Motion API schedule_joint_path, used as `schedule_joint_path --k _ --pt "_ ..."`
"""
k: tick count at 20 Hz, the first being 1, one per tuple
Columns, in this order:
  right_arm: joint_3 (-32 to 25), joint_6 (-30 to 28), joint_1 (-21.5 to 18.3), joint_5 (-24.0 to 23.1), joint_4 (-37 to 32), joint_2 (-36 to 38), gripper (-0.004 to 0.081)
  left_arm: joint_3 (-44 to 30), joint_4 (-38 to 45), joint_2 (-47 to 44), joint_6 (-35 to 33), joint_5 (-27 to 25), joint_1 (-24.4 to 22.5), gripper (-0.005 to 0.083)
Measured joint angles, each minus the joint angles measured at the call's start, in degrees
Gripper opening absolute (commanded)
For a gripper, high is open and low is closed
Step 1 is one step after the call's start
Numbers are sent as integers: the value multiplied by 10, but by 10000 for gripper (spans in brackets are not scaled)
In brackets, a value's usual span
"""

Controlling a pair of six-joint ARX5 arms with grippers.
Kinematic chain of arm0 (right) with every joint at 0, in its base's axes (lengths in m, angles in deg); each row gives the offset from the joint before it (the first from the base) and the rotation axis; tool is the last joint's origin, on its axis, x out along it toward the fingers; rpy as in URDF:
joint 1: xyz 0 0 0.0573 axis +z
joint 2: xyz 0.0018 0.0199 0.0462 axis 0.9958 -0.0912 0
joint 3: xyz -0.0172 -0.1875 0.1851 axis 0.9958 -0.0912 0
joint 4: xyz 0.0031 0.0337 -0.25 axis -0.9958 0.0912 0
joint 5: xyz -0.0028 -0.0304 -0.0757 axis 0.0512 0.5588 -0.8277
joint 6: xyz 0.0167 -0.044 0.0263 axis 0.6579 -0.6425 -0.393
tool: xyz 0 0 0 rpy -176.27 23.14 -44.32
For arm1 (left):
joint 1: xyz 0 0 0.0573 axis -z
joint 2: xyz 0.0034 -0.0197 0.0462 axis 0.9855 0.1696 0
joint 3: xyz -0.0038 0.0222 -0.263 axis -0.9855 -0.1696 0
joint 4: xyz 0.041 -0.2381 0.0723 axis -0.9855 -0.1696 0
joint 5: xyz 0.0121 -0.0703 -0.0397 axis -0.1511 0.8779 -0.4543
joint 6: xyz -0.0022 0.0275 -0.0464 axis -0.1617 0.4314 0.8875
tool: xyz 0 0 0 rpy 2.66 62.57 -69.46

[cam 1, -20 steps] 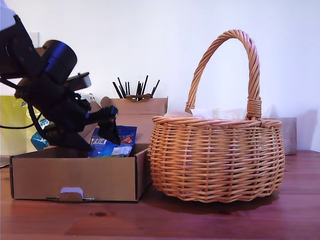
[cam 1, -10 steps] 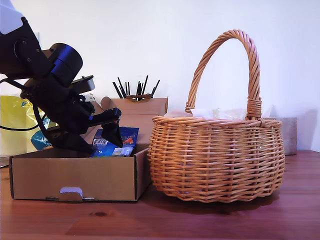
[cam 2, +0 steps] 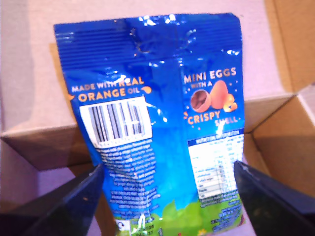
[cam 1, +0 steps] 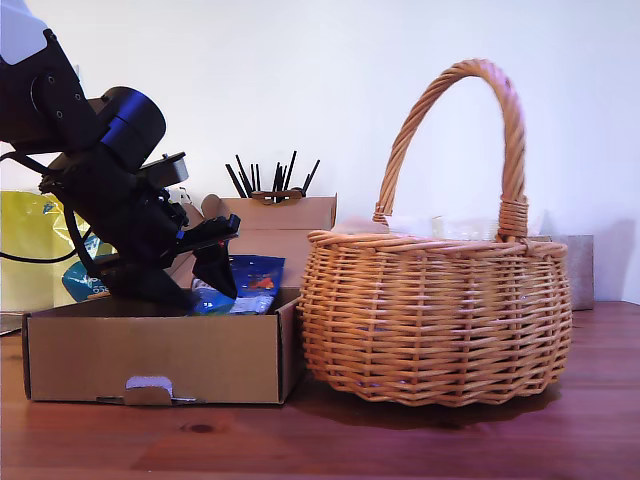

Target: Move the bags of Easter eggs from the cardboard box on the left into the woven basket on the right side.

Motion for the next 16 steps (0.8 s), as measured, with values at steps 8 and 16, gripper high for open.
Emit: schedule_joint_path --k 8,16 --pt "0 0 0 0 0 0 -12 -11 -3 12 4 6 10 31" --pt "0 0 0 0 0 0 -12 28 -74 12 19 52 14 762"
